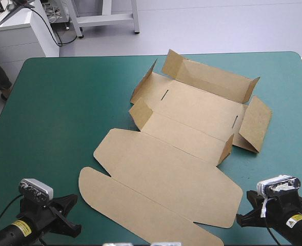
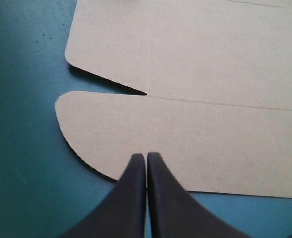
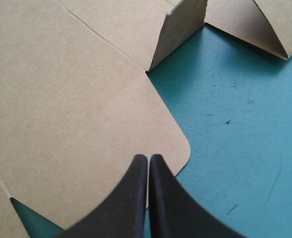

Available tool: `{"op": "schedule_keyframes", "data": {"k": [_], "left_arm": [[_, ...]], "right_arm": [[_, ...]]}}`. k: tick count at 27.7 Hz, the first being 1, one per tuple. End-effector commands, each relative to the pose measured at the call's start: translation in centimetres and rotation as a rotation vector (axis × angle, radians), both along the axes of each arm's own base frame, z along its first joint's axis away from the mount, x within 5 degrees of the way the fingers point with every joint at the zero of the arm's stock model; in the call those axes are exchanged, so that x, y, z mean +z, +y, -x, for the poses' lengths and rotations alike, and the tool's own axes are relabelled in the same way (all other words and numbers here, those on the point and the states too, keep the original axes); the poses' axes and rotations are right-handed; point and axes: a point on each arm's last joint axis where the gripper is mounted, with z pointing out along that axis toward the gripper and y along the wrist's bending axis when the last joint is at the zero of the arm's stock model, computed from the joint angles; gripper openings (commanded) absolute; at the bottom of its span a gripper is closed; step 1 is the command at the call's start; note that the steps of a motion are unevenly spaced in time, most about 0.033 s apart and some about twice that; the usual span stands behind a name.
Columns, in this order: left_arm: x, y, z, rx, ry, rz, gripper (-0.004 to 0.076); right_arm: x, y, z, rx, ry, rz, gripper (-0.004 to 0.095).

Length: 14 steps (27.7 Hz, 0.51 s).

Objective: Fold the box

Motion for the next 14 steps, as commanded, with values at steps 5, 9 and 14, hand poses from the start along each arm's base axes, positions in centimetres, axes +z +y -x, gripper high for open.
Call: {"op": "schedule_keyframes", "data": {"k": [5,9,14], "left_arm": [[1.44,-0.13,-0.37,0.014,-0.071,0.046,-0.0008],[1.44,-0.13,-0.37,0.014,-0.071,0.046,-0.0008],[1.38,-0.14,-0.41,0.015,-0.073,0.048,-0.0008]], "right_arm": [[1.2,0.04,-0.32,-0.005,-0.069,-0.014,-0.0004],[1.19,0.04,-0.34,-0.005,-0.067,-0.014,-0.0004],[1.71,0.04,-0.23,-0.002,-0.078,-0.009,-0.0004]]}}
